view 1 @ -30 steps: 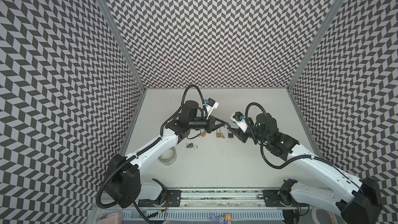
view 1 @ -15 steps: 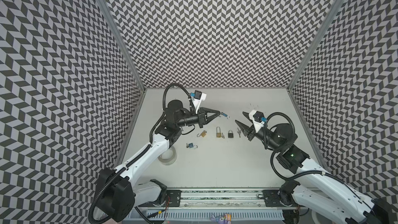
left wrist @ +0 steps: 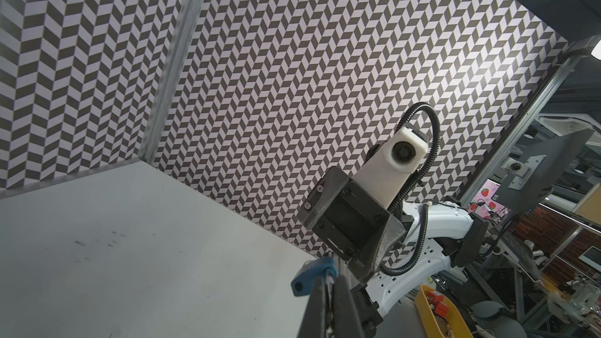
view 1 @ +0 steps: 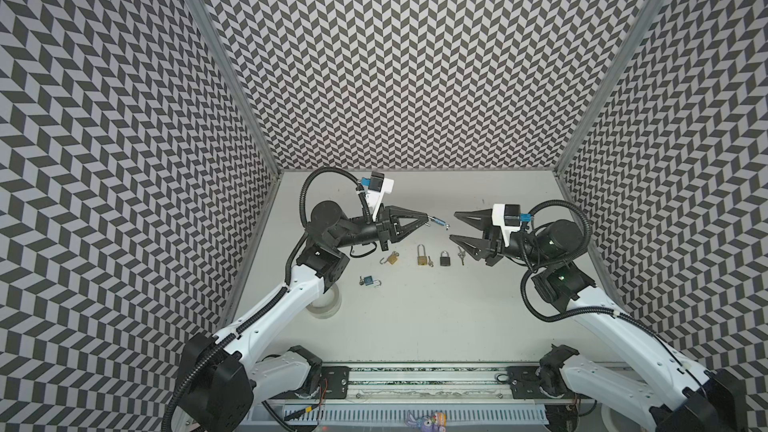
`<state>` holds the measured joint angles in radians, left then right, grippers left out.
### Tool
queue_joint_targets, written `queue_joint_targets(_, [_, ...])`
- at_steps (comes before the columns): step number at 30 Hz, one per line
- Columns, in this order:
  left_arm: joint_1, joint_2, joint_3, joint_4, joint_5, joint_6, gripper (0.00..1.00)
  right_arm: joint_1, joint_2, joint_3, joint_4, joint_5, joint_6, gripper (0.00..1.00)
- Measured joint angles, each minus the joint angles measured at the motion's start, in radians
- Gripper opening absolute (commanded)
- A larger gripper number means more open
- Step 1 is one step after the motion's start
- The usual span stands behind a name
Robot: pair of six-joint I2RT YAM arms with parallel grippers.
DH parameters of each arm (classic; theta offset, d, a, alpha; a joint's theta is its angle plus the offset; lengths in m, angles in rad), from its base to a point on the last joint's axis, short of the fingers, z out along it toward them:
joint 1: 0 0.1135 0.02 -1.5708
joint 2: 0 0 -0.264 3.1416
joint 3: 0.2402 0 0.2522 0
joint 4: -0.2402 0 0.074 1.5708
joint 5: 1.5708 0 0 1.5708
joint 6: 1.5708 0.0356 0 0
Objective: Lock with the key
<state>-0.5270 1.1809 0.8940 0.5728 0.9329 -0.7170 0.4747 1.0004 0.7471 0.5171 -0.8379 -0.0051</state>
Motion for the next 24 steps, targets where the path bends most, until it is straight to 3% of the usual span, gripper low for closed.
queue_joint_targets(4, [-0.031,0.014,0.000,0.019,0.003,-0.010,0.00,0.000,0.007,0.000,0.011,-0.012,-0.014,0.50])
queue_joint_targets(12, [-0.042,0.030,0.000,0.034,0.004,-0.015,0.00,0.001,0.018,0.000,0.016,-0.020,-0.018,0.29])
queue_joint_targets(24, [-0.049,0.044,0.000,0.040,0.000,-0.018,0.00,0.007,0.045,0.000,0.024,-0.035,-0.008,0.16])
